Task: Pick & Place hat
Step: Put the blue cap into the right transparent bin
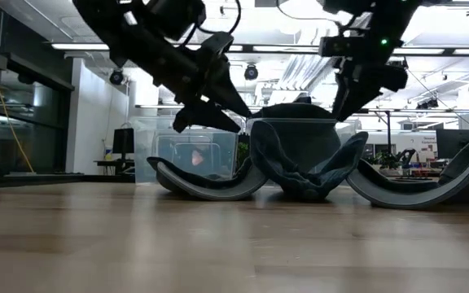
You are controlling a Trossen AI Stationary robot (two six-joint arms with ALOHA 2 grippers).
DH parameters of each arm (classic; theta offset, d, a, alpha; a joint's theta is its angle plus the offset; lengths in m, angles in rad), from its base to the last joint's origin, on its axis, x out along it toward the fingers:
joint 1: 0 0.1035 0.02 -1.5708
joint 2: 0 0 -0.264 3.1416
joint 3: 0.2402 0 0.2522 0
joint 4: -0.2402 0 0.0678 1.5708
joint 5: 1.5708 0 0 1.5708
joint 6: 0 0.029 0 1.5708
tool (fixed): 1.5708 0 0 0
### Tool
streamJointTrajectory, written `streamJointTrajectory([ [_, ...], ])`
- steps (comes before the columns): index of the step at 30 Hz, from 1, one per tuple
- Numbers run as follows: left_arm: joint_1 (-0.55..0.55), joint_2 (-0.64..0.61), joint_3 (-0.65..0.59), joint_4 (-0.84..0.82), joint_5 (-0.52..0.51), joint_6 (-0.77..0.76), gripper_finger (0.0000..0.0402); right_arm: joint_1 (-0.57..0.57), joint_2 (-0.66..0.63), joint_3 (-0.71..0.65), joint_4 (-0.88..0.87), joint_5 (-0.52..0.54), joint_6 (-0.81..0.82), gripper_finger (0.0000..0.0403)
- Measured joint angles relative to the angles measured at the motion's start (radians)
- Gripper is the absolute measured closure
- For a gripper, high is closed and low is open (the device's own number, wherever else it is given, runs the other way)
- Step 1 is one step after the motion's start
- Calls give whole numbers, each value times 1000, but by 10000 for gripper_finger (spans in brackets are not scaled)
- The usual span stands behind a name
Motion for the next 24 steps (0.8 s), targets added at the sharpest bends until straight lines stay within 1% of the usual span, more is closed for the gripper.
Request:
streamJointTrajectory([
  [6,-53,36,93,-137,-129,-65,216,86,-118,-71,0,56,159,225],
  [10,-73,92,167,-214,-179,-105,216,164,-208,-112,-1,84,248,228],
  [14,-80,156,232,-262,-189,-124,216,242,-295,-152,5,139,306,230],
  [18,-77,202,279,-282,-195,-133,216,298,-363,-197,20,141,371,229],
  [24,-77,237,314,-298,-182,-150,216,366,-403,-264,51,171,432,230],
])
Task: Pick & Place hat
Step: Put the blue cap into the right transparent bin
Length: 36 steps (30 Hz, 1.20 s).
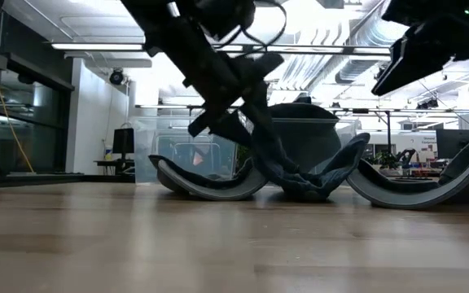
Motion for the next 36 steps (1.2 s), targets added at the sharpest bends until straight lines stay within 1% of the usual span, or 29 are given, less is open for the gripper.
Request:
streamJointTrajectory([
  [9,-1,4,-2,-43,15,-18,216,38,2,-12,32,35,1,233],
  [12,-1,3,-2,-56,12,-18,226,46,2,-12,44,49,0,231],
  [15,0,3,-2,-58,12,-18,258,51,2,-12,55,51,-3,231],
  [18,0,3,-2,-60,12,-18,301,51,3,-12,60,50,-5,231],
  [23,0,3,-2,-60,8,13,384,51,3,-12,66,50,-5,231],
  [24,0,3,-2,-59,8,25,391,51,3,-12,67,50,-5,231],
  [29,0,3,-2,-57,11,47,397,50,3,-12,77,47,-6,231],
  [33,0,-23,4,-66,12,59,398,50,3,-12,117,42,-45,231],
  [36,0,-37,42,-134,11,92,399,50,3,-12,177,31,-98,231],
])
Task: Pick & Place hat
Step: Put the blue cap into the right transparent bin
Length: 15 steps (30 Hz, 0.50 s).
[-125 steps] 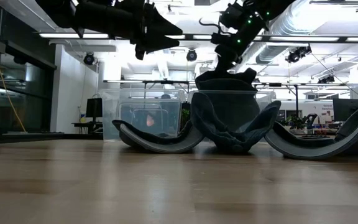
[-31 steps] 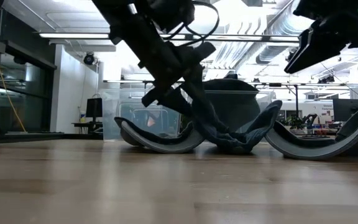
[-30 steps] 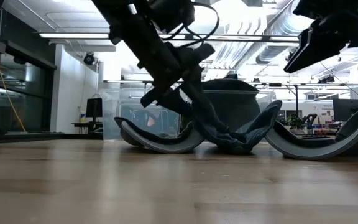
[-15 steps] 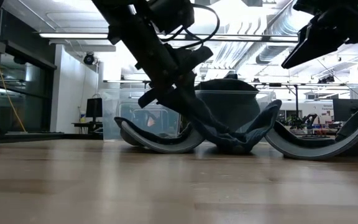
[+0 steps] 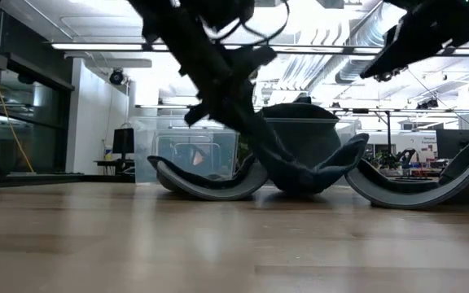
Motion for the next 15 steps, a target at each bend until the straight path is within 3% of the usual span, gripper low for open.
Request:
streamJointTrajectory([
  [8,0,-4,231,-248,-3,164,400,-2,0,1,167,-104,-278,231],
  [15,0,-4,362,-404,-22,289,401,-50,0,1,291,-120,-487,231],
])
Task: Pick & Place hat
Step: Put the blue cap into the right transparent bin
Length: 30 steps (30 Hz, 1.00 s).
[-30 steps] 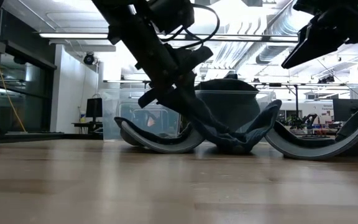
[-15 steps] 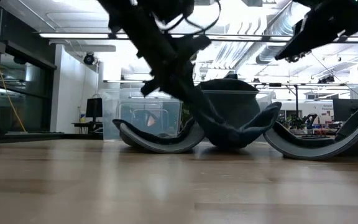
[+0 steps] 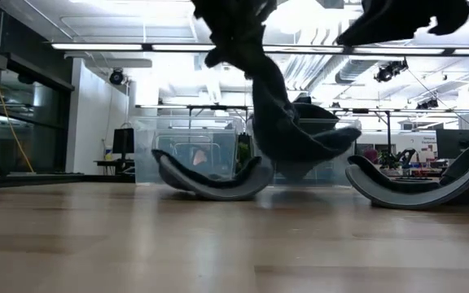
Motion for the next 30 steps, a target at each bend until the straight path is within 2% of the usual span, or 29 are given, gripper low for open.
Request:
streamJointTrajectory([
  [2,0,0,36,-46,0,35,401,-24,0,0,38,-10,-49,231],
  [8,0,0,119,-153,52,140,401,-117,0,10,152,-167,-169,231],
  [21,0,0,123,-206,138,273,402,-282,1,63,174,-508,-228,231],
  [30,0,0,123,-200,152,298,401,-366,94,63,218,-634,-216,231],
])
